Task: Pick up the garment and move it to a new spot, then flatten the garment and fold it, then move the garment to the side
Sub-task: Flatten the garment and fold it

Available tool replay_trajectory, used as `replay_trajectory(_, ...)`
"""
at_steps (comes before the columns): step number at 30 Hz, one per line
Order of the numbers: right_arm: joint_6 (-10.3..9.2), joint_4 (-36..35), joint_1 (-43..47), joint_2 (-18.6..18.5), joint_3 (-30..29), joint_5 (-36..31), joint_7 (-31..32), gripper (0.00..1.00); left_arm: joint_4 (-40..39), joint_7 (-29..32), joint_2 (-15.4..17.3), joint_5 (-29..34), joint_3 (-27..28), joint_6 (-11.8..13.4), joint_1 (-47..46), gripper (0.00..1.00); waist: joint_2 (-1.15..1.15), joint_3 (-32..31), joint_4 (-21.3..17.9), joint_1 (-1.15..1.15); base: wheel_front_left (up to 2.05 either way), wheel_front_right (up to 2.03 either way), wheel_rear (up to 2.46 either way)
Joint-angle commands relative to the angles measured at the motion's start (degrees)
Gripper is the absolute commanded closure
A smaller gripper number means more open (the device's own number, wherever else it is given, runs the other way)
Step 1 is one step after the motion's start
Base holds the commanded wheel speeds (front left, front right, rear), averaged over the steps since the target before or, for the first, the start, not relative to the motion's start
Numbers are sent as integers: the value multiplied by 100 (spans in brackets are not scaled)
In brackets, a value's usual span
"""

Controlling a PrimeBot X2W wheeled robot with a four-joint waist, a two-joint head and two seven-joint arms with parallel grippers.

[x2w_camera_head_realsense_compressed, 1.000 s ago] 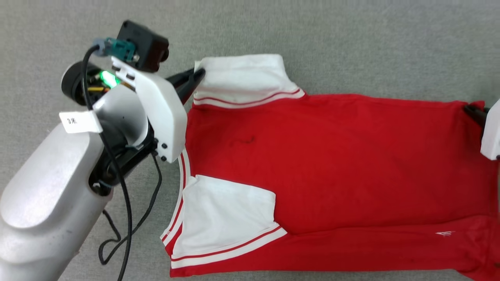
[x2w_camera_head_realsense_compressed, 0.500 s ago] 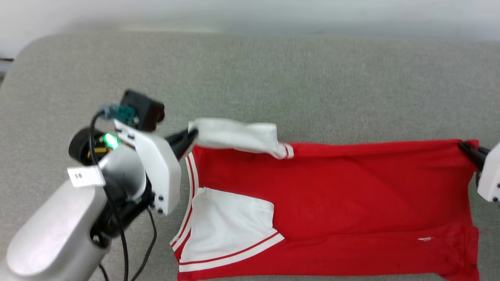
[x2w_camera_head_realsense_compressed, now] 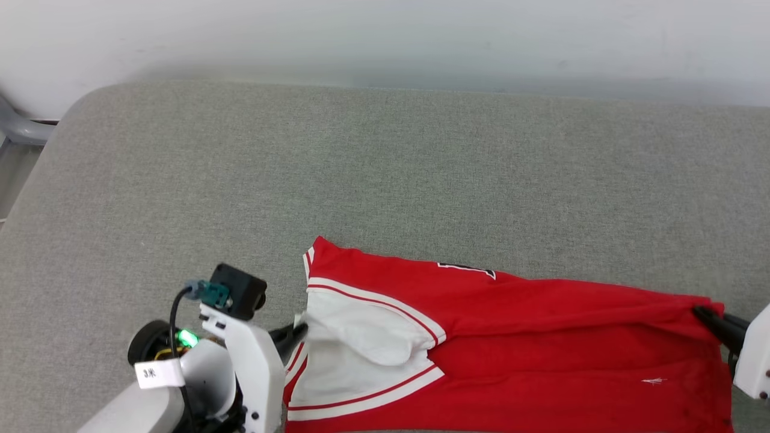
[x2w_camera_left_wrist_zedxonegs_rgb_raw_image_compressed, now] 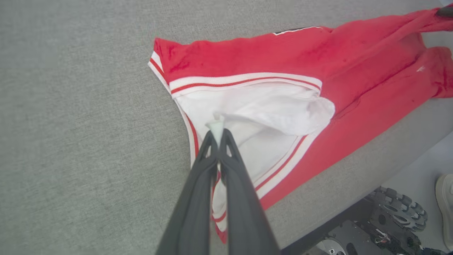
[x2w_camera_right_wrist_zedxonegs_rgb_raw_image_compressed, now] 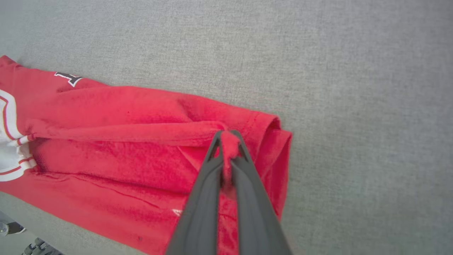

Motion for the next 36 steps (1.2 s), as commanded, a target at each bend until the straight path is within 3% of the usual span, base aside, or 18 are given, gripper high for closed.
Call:
replay_trajectory(1, -5, -80, 186, -83, 50, 93, -10, 100, 63, -55, 22, 22, -42, 33, 149, 100, 0, -5, 0, 1, 0, 0, 0)
replay_trajectory(9, -5, -258, 534, -402, 321, 322, 113, 100, 393, -59, 50, 165, -270, 104, 454, 100, 0, -31, -27, 1, 0, 0, 0)
replay_trajectory(22, -5, -147, 569, -718, 976, 123, -72, 100, 962, -93, -249, 190, -635, -152, 474, 100, 0, 26, -38, 1, 0, 0, 0)
replay_trajectory(23, -5, -107, 544, -713, 1022, 108, -115, 58, 992, -110, -268, 202, -654, -176, 464, 100, 0, 33, -39, 1, 0, 0, 0)
replay_trajectory(24, -5, -76, 516, -712, 1064, 85, -155, 0, 1015, -111, -287, 205, -674, -200, 456, 91, 0, 35, -40, 1, 0, 0, 0)
replay_trajectory(25, -5, -48, 486, -695, 1081, 90, -209, 0, 1033, -125, -300, 209, -684, -205, 448, 29, 0, 33, -43, 1, 0, 0, 0)
replay_trajectory(26, -5, -7, 467, -668, 1106, 111, -244, 0, 1054, -148, -314, 207, -691, -213, 446, 0, 0, 23, -46, 1, 0, 0, 0)
replay_trajectory(36, -5, -96, 408, -732, 1089, 285, -346, 0, 986, -632, -426, 158, -448, -77, 508, 0, 0, -229, -111, 1, 0, 0, 0)
